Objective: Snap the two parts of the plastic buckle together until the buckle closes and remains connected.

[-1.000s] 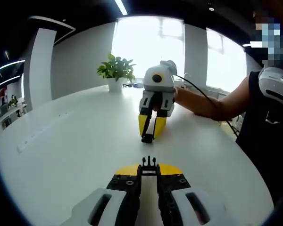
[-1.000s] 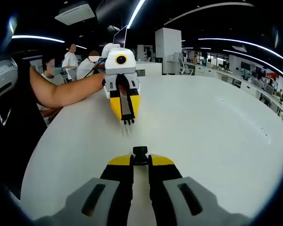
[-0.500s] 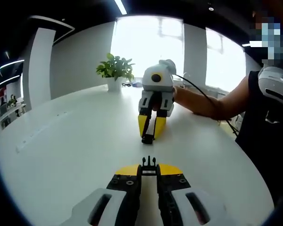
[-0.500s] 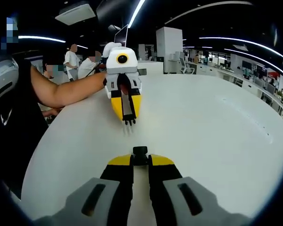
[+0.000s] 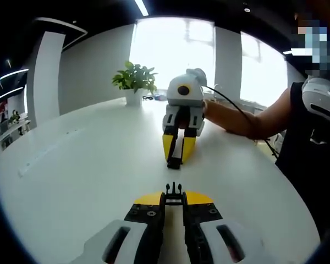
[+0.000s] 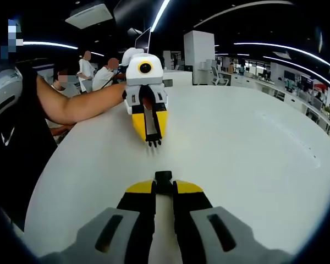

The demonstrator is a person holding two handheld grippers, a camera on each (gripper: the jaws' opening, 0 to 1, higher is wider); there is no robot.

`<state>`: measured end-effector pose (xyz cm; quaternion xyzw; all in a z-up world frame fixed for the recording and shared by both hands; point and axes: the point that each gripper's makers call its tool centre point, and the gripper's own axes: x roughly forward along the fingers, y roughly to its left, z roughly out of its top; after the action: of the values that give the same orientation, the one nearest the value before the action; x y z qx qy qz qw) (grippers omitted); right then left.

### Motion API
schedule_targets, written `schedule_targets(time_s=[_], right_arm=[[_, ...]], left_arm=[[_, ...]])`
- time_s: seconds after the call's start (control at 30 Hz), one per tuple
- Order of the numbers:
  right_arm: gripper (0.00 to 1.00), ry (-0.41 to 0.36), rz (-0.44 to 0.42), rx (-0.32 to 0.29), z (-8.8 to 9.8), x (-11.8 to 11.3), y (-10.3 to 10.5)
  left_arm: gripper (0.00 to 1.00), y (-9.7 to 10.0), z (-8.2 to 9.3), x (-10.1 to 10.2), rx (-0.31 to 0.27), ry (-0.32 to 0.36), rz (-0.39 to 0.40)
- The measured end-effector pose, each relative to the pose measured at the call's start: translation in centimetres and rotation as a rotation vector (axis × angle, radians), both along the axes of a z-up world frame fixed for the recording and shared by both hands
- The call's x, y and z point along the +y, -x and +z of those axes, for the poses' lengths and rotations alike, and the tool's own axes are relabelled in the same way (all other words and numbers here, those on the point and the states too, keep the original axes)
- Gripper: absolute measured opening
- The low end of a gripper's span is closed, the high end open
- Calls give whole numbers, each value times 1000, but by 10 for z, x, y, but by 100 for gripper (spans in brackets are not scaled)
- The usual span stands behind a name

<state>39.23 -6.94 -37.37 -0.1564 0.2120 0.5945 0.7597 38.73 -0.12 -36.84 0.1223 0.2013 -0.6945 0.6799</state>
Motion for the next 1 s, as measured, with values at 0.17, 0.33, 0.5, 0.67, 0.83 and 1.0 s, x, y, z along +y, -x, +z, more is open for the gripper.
schedule_targets(time_s=[0.17, 0.33, 0.5, 0.67, 0.83, 1.0], right_arm=[[10, -3, 1, 1, 0, 1, 1], [10, -5, 5, 4, 0, 2, 3], [10, -7, 8, 6, 0, 3, 3], [10, -10, 8, 7, 0, 3, 3], [10, -11, 12, 11, 1, 3, 3], [10, -10, 15, 12, 1, 3, 3]], left_arm=[[10, 0, 0, 0, 2, 3, -3], [10, 0, -3, 0, 2, -8, -4], [10, 0, -3, -1, 7, -11, -9], [10, 0, -5, 0, 11, -17, -10], [10, -1, -7, 0, 12, -26, -11], [10, -1, -8, 0, 7, -31, -13]])
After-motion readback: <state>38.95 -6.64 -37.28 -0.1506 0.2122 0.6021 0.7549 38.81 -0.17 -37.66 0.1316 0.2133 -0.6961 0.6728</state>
